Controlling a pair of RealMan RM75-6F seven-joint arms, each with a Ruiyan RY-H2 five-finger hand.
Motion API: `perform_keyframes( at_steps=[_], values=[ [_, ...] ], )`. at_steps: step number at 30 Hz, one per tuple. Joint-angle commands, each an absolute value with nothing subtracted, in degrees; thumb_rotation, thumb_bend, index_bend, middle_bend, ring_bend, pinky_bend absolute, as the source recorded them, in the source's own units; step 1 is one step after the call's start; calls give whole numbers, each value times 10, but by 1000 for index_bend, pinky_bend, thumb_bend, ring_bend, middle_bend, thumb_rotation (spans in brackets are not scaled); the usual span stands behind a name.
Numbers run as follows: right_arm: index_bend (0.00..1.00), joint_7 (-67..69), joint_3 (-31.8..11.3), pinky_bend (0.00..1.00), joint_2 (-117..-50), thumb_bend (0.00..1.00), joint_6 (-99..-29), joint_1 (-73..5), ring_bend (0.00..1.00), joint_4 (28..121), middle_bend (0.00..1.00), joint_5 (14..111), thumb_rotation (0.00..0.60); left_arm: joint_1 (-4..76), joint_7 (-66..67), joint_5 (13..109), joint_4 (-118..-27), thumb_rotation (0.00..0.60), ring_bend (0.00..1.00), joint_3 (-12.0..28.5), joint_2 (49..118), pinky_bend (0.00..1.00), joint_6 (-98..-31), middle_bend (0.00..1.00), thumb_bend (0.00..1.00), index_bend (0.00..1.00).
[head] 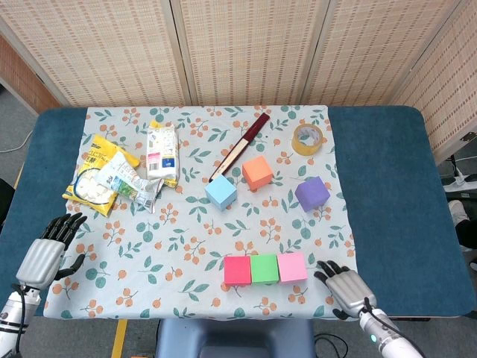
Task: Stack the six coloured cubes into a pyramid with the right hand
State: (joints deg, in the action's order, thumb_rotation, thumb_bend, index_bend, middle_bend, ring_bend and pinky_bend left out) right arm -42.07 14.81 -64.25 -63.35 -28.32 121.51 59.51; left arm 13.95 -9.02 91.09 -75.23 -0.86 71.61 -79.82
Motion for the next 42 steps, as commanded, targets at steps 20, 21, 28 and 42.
perform_keyframes(
  at_steps=[20, 21, 28, 42],
  values=[
    [4, -400, -87, 180, -680, 154, -602, -464, 0, 1099, 0, 495, 600, 140, -42, 884, -746, 600, 9, 4, 736, 100, -783, 54, 406, 0],
    [2, -423, -94, 171, -700, 154, -600, -483, 0, 1081, 0, 481, 600, 141, -41, 879, -745, 600, 9, 6, 737, 99, -779, 53, 406, 0],
    [0, -533, -122, 104, -843, 138, -560, -604, 0, 934, 0, 371, 600, 153, -45, 872, -723, 600, 9, 7, 752, 99, -752, 54, 406, 0],
    [0, -538, -157, 61, -1032, 114, -437, -745, 0, 649, 0, 272, 600, 154, -40, 840, -697, 600, 9, 28, 762, 99, -748, 54, 406, 0]
  ],
)
